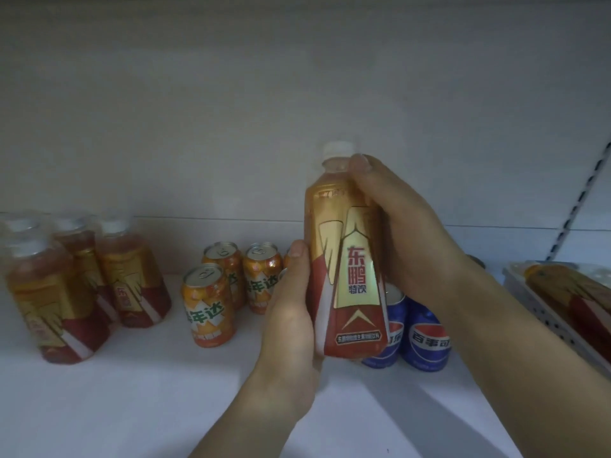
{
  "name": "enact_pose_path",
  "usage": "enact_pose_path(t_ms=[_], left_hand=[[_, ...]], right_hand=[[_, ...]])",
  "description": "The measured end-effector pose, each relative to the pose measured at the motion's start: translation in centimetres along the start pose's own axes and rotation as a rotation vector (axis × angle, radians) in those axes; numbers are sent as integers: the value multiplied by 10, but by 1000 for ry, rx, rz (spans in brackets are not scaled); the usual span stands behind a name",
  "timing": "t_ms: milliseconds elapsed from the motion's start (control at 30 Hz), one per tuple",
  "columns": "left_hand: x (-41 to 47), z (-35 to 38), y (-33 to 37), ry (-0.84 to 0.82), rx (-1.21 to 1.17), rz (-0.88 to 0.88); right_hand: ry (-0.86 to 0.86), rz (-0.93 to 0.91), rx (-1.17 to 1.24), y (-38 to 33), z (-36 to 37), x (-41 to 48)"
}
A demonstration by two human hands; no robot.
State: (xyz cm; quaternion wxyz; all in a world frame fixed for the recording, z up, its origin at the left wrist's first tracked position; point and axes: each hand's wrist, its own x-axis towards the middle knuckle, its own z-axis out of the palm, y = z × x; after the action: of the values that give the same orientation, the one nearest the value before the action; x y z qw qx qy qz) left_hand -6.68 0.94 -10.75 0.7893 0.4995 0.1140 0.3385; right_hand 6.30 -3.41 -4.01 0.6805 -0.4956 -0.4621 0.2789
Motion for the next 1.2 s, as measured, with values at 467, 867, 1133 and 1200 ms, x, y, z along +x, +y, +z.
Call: enact_pose_path(t_ms=[467, 867, 1133, 1200], left_hand=[[4, -13, 11, 87, 184, 300], [13, -33, 26, 139, 201, 519], [7, -28, 29, 168, 330, 615], [5, -26, 30, 95, 356, 612]], right_hand=[[-215, -95, -414, -15, -8, -6], [-69, -499, -687, -10, 7, -18], [-10, -521, -786, -15, 5, -27], [-18, -462, -650, -20, 5, -29]])
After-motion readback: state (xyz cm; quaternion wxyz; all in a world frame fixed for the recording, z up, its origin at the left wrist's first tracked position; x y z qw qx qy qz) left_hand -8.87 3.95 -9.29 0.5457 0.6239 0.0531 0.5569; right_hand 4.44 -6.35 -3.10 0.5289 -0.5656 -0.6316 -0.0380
